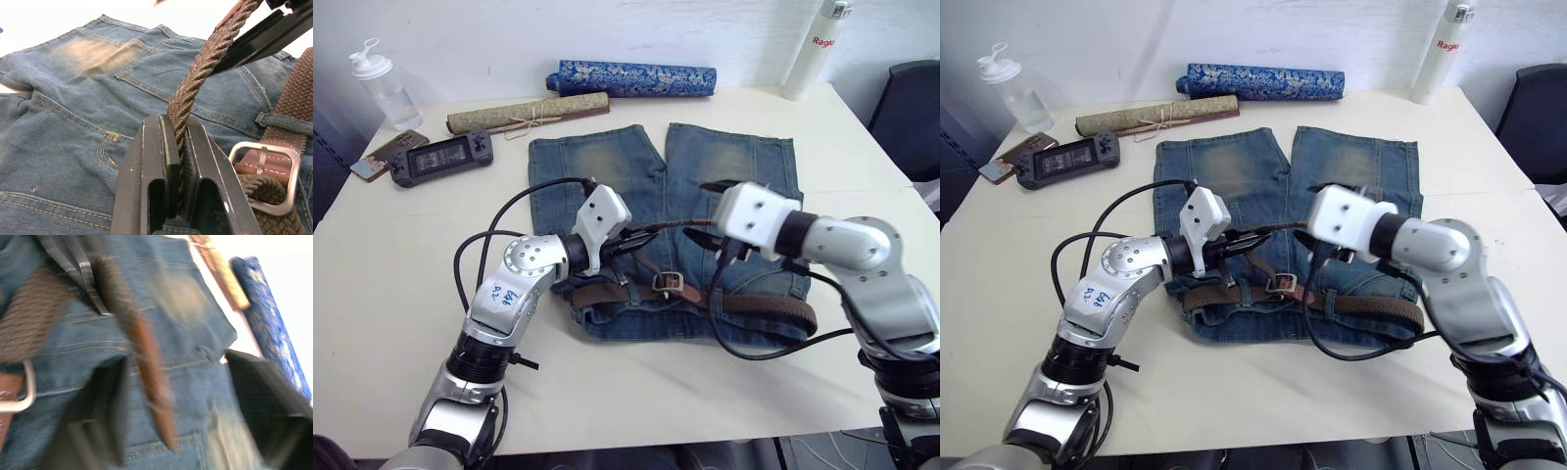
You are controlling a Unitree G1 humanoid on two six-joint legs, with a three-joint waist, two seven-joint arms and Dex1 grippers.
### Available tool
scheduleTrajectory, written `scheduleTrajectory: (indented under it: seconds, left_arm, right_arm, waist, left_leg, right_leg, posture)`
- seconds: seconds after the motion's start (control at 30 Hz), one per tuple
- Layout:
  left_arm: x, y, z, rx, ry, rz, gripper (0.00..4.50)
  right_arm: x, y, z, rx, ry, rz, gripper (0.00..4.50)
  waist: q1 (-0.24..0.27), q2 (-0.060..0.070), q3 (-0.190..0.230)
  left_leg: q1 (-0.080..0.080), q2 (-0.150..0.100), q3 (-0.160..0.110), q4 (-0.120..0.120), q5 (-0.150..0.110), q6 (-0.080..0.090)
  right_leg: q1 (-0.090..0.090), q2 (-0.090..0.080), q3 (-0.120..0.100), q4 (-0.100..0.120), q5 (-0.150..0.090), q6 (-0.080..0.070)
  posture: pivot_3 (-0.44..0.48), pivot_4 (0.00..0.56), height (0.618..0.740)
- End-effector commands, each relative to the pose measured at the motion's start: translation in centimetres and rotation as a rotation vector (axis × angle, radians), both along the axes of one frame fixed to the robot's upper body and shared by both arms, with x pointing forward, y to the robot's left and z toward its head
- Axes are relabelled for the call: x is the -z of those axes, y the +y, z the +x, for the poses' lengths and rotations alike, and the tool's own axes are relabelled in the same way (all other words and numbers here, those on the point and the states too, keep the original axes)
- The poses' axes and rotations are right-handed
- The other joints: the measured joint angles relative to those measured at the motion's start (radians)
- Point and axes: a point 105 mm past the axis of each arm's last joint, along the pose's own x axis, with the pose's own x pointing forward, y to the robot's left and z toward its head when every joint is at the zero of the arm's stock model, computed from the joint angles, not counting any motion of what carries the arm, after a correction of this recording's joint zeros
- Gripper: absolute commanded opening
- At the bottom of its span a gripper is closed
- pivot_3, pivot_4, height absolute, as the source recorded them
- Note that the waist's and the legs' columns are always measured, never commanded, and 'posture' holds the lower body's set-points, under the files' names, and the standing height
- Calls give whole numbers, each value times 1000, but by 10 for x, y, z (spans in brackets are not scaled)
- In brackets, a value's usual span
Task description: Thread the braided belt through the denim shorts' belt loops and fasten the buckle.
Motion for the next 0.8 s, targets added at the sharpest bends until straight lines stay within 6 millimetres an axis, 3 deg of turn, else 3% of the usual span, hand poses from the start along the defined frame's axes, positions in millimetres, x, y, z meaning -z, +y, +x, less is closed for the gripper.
scheduleTrajectory:
  seconds: [0.03, 0.07, 0.1, 0.17, 0.23, 0.27, 0.3, 0.33, 0.5, 0.6, 0.8]
  left_arm:
    - [-13, 10, 0, -52, 2, -115, 0]
    - [-13, 14, 1, -69, 15, -142, 0]
    - [-12, 17, 1, -80, 23, -159, 0]
    - [-10, 20, -1, -87, 36, -171, 0]
    - [-8, 22, -3, -100, 63, -205, 0]
    - [-7, 23, -3, -104, 73, -220, 0]
    - [-7, 23, -4, -107, 78, -228, 0]
    - [-7, 23, -5, -104, 77, -226, 0]
    - [-8, 17, -10, -75, 72, -218, 0]
    - [-13, 11, -11, -50, 59, -220, 0]
    - [-19, 8, -9, -35, 43, -222, 0]
  right_arm:
    - [-1, -19, -11, 74, 96, 126, 3414]
    - [5, -25, -13, 107, 144, 168, 3414]
    - [9, -26, -16, 117, 178, 200, 2983]
    - [15, -21, -22, 108, 221, 243, 2552]
    - [26, -11, -28, 106, 287, 304, 1628]
    - [31, -6, -31, 106, 316, 323, 872]
    - [33, -4, -33, 107, 332, 334, 679]
    - [34, 2, -33, 105, 339, 358, 117]
    - [41, 32, -38, 65, 380, 408, 45]
    - [70, 39, -41, 95, 433, 307, 45]
    - [120, 30, -47, 178, 504, 70, 45]
  waist:
    - [3, 0, 0]
    - [5, 0, 0]
    - [6, 0, 0]
    - [5, 0, 0]
    - [5, 0, 0]
    - [6, 0, 0]
    - [9, 0, 0]
    - [10, 0, 0]
    - [9, 0, 0]
    - [9, 0, 0]
    - [10, 0, -1]
  left_leg:
    - [0, 0, 0, 0, 0, 0]
    - [0, 0, 0, 0, 0, 1]
    - [0, 0, 0, 0, 0, 1]
    - [0, 0, 0, 0, 0, 1]
    - [1, 0, 1, 0, 0, 1]
    - [1, 1, 0, 0, -1, 1]
    - [1, 1, 0, 0, -1, 1]
    - [1, 0, 0, 0, 0, 1]
    - [1, 0, 0, 0, 0, 0]
    - [1, 0, 0, 0, 0, 0]
    - [1, -1, 0, 0, 0, 2]
  right_leg:
    - [0, 0, 0, 0, 0, 0]
    - [0, 0, 0, 0, 0, 0]
    - [0, 0, 0, -1, 0, 0]
    - [0, 0, 0, 0, 0, 0]
    - [0, 0, 1, 1, 0, 0]
    - [0, 0, 0, 1, 0, 0]
    - [0, 0, 0, 1, 0, 0]
    - [0, 0, 0, 0, 0, 0]
    - [0, 0, 1, 0, 0, 0]
    - [0, 0, 1, 1, 0, -1]
    - [1, -1, 1, 0, 1, 0]
  posture:
    - [0, 150, 637]
    - [0, 150, 637]
    - [0, 150, 637]
    - [0, 150, 637]
    - [0, 150, 637]
    - [0, 150, 637]
    - [0, 150, 637]
    - [0, 150, 637]
    - [0, 150, 637]
    - [0, 150, 637]
    - [0, 150, 637]
